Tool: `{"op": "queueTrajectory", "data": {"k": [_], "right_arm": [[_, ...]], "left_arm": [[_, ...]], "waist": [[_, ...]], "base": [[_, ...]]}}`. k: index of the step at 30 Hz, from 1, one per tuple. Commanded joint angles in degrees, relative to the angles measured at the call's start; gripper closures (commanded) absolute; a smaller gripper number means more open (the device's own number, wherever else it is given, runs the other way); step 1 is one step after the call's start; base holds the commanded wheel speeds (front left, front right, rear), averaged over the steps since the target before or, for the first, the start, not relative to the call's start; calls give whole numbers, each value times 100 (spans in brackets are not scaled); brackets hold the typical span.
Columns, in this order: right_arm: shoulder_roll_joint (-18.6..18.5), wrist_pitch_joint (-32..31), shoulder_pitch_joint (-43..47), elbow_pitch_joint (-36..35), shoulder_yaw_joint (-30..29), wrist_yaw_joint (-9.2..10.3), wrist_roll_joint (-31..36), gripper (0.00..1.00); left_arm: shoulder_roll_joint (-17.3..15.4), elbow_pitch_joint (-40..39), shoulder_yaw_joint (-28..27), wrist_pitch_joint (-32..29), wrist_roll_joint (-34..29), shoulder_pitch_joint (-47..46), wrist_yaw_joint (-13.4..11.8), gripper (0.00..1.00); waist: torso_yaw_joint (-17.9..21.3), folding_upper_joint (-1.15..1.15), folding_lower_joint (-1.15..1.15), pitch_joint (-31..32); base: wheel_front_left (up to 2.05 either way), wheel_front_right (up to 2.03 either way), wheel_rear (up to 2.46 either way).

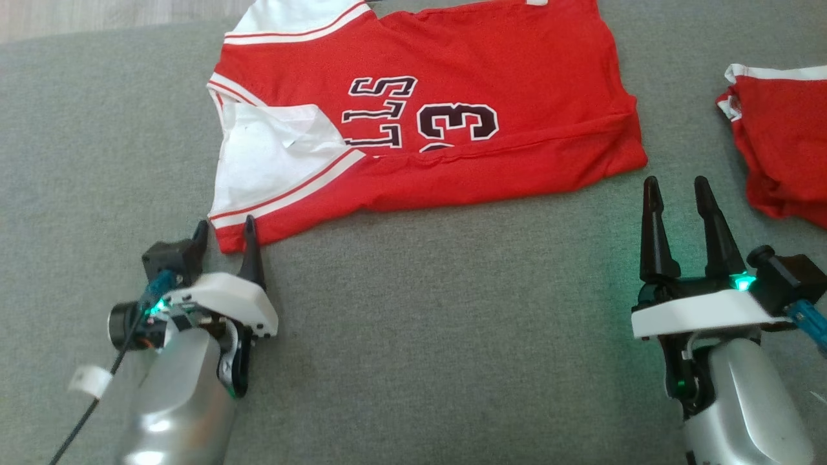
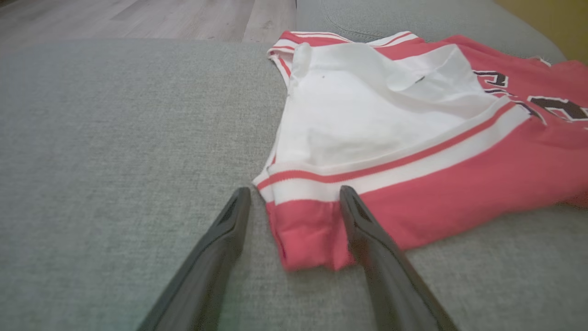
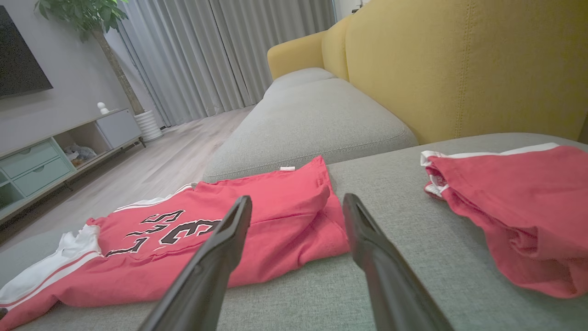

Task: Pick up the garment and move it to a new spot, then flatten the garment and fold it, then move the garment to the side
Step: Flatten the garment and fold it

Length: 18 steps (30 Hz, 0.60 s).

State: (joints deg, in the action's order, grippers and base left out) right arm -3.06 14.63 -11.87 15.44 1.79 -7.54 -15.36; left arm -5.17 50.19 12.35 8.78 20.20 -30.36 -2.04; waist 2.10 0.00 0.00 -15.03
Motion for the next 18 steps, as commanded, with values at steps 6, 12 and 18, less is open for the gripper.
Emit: {"op": "queueTrajectory", "data": {"k": [6,12,18], "right_arm": [[18,37,-179,-170,95,5,-23,0],[18,-184,-304,309,-262,5,326,0],[18,-697,-886,962,-659,5,417,0]], "left_arm": [[-162,402,-138,-293,25,-296,-105,0],[-80,283,-140,190,124,-472,84,100],[-70,-321,-18,574,-26,-641,291,100]], "waist": [[29,0,0,-53],[-79,0,0,-19],[-234,0,0,-38]], "base": [[0,0,0],[0,0,0],[0,0,0]]}}
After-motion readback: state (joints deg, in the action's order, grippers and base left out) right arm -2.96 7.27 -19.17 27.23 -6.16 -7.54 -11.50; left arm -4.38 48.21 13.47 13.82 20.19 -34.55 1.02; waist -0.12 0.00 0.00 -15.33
